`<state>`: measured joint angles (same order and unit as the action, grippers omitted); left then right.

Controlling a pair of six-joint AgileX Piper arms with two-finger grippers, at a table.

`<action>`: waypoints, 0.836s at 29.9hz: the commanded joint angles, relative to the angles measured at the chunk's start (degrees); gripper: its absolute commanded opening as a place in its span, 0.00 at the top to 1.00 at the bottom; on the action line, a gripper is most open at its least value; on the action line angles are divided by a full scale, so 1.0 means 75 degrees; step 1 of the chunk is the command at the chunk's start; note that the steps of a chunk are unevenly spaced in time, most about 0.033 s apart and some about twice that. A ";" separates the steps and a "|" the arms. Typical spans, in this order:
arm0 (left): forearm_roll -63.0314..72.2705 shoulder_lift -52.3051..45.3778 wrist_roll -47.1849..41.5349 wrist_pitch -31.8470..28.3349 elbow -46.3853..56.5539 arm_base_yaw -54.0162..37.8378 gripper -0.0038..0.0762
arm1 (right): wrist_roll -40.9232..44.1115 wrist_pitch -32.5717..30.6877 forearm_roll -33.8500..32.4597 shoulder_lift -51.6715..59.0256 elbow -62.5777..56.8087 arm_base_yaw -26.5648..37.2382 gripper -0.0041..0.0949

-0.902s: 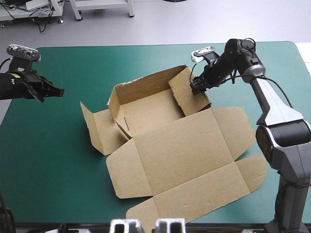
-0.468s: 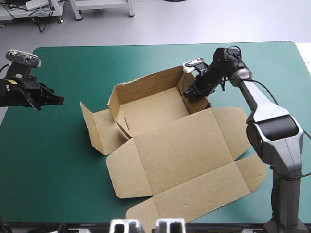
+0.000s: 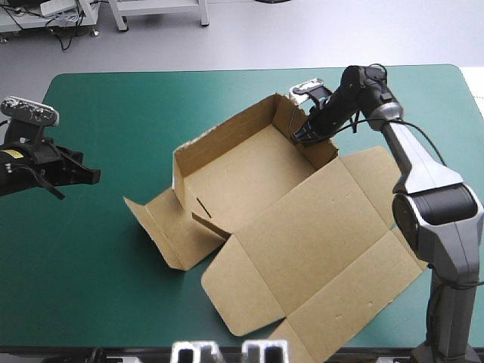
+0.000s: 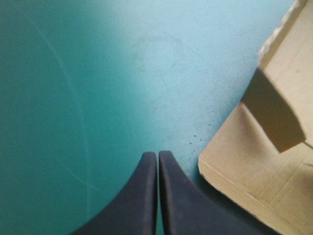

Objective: Fold the box

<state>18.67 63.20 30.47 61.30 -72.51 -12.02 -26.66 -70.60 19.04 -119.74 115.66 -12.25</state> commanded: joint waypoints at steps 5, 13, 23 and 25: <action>0.0202 0.0179 0.0042 -0.1632 0.0661 -0.0017 0.94 | -0.0566 -0.0190 0.2297 0.2326 0.0328 0.1368 0.98; 0.0240 0.1097 0.0048 -0.2415 0.0751 -0.0017 0.94 | -0.0966 -0.0190 0.3758 0.3481 0.0328 0.3023 0.98; 0.4655 0.2330 0.2631 -0.1885 0.0751 -0.0017 0.94 | -0.1047 -0.0190 0.4309 0.3580 0.0315 0.3190 0.98; 0.6241 0.2577 0.3289 -0.1104 0.0751 -0.0017 0.93 | -0.1061 -0.0190 0.4295 0.3580 0.0315 0.3190 0.98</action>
<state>48.70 82.51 48.26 48.56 -65.43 -12.07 -34.55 -71.27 46.35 -95.37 116.42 11.24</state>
